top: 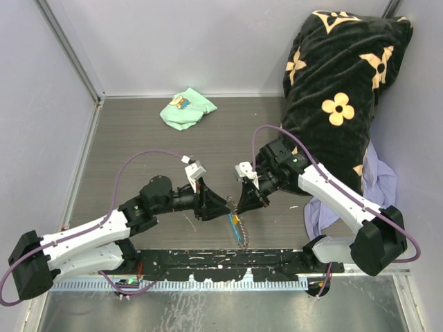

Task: Remove the keys from the keyring
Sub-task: Remove the key from the keyring.

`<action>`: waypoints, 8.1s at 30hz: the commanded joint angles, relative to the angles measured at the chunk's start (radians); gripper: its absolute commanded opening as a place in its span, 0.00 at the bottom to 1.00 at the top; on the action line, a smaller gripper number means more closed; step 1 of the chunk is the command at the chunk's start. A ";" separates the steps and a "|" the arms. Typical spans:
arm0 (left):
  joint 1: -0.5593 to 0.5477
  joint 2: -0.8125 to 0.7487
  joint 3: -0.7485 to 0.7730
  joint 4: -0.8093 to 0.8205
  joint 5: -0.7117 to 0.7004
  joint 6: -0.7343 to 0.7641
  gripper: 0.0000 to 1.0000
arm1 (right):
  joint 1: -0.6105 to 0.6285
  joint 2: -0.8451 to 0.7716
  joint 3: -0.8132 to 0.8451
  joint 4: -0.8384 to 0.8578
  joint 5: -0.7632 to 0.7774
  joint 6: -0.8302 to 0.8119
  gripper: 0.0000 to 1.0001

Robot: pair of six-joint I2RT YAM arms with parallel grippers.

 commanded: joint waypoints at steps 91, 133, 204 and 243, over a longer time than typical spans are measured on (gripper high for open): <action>-0.217 -0.026 0.044 -0.120 -0.555 -0.508 0.46 | -0.076 -0.027 0.011 0.067 -0.133 0.041 0.01; -0.113 0.038 -0.089 0.053 -0.456 -0.557 0.00 | -0.121 -0.061 -0.041 0.099 -0.267 -0.035 0.01; 0.101 0.223 -0.137 0.633 0.172 -0.281 0.00 | -0.141 -0.058 -0.049 0.121 -0.332 -0.003 0.01; 0.107 -0.037 -0.234 0.444 0.056 -0.114 0.49 | -0.152 -0.068 -0.100 0.333 -0.349 0.253 0.01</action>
